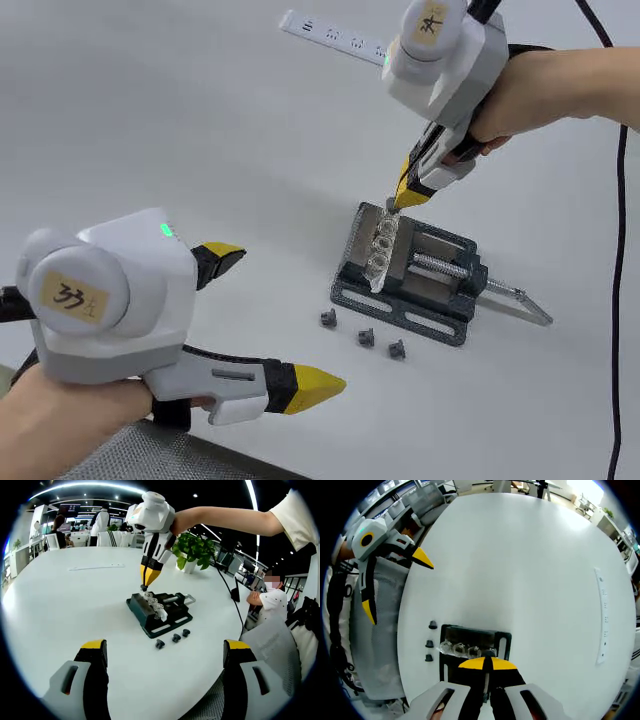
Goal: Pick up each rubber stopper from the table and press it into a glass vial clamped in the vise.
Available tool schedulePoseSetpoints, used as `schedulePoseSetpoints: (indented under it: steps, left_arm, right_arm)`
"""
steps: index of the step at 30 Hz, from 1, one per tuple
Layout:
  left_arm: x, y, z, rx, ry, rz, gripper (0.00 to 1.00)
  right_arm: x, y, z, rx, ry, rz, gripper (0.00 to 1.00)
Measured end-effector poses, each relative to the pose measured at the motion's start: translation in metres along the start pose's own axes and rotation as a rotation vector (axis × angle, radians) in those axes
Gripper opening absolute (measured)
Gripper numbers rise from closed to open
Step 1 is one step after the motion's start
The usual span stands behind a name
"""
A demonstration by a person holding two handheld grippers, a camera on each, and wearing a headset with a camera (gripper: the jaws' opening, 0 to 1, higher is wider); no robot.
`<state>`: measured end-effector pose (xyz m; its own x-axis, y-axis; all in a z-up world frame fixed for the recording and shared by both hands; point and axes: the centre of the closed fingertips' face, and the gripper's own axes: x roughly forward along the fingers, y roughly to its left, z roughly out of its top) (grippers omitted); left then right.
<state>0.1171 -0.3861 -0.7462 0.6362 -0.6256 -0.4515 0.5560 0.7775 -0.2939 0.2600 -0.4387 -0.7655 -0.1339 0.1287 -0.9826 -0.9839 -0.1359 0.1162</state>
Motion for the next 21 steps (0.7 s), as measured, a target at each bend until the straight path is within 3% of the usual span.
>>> schedulePoseSetpoints:
  steps: [21]
  left_arm:
    - [0.0032, 0.0, -0.0028, -0.011, 0.003, -0.005, 0.96]
  right_arm:
    - [0.0006, 0.0004, -0.0009, 0.027, 0.058, 0.012, 0.0]
